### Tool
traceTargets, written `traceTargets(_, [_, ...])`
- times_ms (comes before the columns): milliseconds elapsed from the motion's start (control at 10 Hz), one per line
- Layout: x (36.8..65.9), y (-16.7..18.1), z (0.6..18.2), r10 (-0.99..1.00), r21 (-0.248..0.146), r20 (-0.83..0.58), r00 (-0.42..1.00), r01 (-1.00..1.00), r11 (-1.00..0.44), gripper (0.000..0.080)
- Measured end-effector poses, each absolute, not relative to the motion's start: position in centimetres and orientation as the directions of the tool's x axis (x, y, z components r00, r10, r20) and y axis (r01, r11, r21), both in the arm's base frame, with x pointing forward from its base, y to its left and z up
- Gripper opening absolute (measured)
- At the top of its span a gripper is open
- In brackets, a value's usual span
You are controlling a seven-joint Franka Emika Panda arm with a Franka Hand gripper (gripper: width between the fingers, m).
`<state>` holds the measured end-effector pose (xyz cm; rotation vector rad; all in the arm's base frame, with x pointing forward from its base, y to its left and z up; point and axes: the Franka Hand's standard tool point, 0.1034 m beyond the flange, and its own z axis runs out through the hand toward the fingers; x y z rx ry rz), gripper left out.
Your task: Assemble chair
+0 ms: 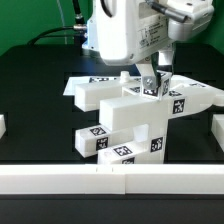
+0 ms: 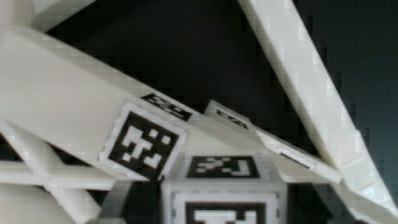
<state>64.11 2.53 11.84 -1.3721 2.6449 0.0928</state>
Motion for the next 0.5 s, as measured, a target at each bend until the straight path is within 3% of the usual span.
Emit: traceTargets(500, [64.21, 3.38, 11.91, -0.763, 0.004, -0.205, -0.613, -0.780, 0.626, 0.0288])
